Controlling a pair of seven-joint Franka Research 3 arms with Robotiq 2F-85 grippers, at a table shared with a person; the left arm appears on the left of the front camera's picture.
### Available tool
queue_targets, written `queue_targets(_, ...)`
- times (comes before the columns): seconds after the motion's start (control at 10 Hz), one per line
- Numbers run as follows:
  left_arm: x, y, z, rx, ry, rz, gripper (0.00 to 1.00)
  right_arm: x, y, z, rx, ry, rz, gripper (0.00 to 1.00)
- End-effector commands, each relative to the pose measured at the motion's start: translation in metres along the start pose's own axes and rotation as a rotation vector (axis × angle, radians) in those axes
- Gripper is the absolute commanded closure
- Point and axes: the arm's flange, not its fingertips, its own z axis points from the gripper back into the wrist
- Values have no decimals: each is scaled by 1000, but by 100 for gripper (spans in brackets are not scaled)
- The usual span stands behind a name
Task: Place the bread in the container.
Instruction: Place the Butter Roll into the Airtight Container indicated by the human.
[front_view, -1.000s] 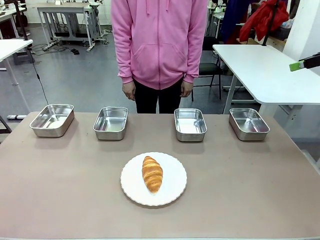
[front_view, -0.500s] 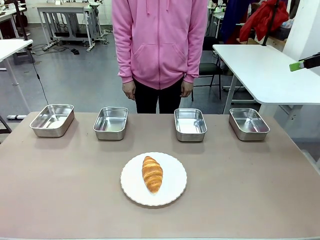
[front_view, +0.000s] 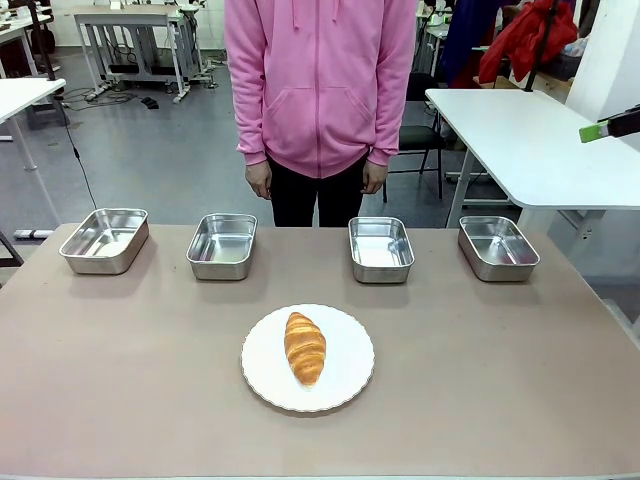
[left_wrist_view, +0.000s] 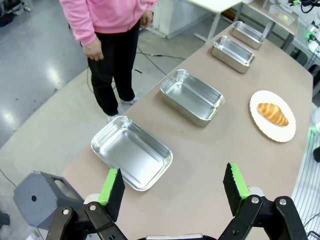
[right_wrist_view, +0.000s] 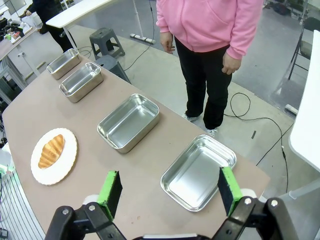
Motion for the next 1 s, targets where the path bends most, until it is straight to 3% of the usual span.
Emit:
queue_targets(0.0,1,-1,2,-2,-3,-10,0,0,1,0,3,-5,3,0)
queue_targets(0.9,1,-1,2,-2,-3,-10,0,0,1,0,3,-5,3,0)
